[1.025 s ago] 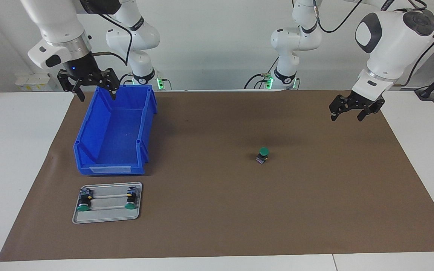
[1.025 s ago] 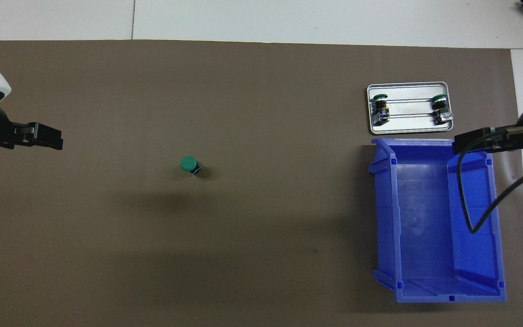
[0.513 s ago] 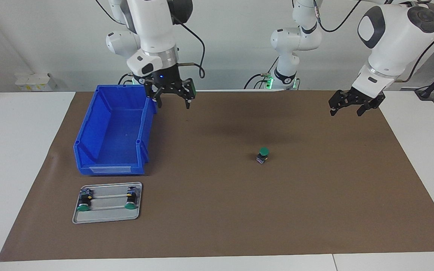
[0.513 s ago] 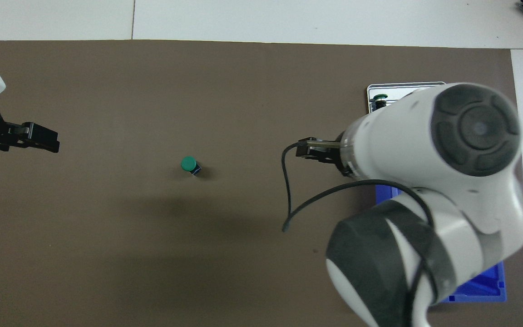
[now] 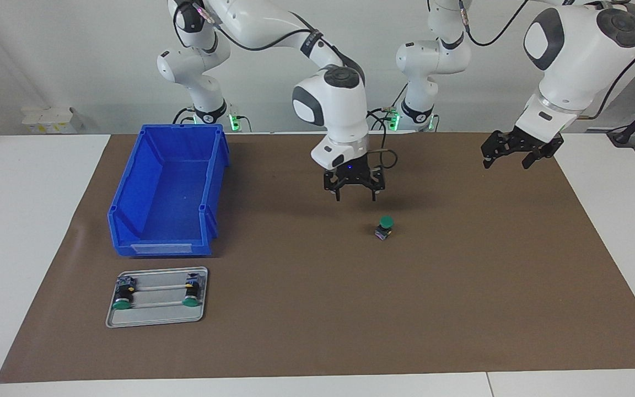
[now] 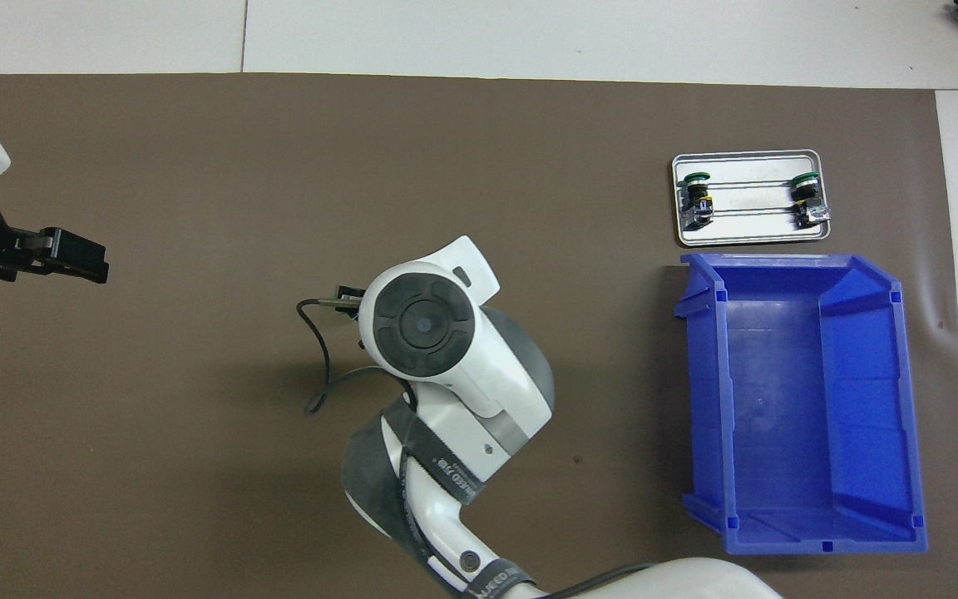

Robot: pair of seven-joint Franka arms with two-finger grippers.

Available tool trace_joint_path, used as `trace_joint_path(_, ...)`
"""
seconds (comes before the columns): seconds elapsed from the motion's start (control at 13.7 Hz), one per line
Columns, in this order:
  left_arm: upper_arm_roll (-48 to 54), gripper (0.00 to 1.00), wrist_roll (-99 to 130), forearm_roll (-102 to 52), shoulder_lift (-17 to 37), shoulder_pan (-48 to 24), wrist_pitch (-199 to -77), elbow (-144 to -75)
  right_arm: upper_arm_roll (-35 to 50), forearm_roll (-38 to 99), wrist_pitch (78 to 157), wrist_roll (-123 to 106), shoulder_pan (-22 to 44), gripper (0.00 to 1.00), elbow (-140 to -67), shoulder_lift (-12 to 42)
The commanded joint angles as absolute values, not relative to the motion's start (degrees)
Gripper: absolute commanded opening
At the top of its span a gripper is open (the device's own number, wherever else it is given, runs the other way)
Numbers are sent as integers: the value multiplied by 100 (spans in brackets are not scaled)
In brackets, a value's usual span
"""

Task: Place and press button with both arms
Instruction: 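Grasp the green button with the right gripper and lift it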

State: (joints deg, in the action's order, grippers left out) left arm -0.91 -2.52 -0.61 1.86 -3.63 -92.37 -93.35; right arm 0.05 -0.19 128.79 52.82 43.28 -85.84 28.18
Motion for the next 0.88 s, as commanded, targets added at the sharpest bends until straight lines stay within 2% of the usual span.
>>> trace_joint_path(0.0, -70, 100, -220, 53, 44, -334, -9202, -9466, 70, -569, 12919, 5703, 4500, 100, -7421, 3776)
trace_joint_path(0.07, -70, 100, -220, 53, 44, -334, -9202, -9475, 70, -684, 13068, 5713, 4552, 100, -7270, 3979)
trace_joint_path(0.44, -70, 100, -220, 53, 44, -334, -9202, -9475, 88, -1247, 13597, 5415, 4491, 99, -7295, 4166)
trace_joint_path(0.81, -79, 100, -220, 53, 44, -334, -9202, -9475, 88, -1301, 13746, 5203, 4579, 85, -7602, 4122)
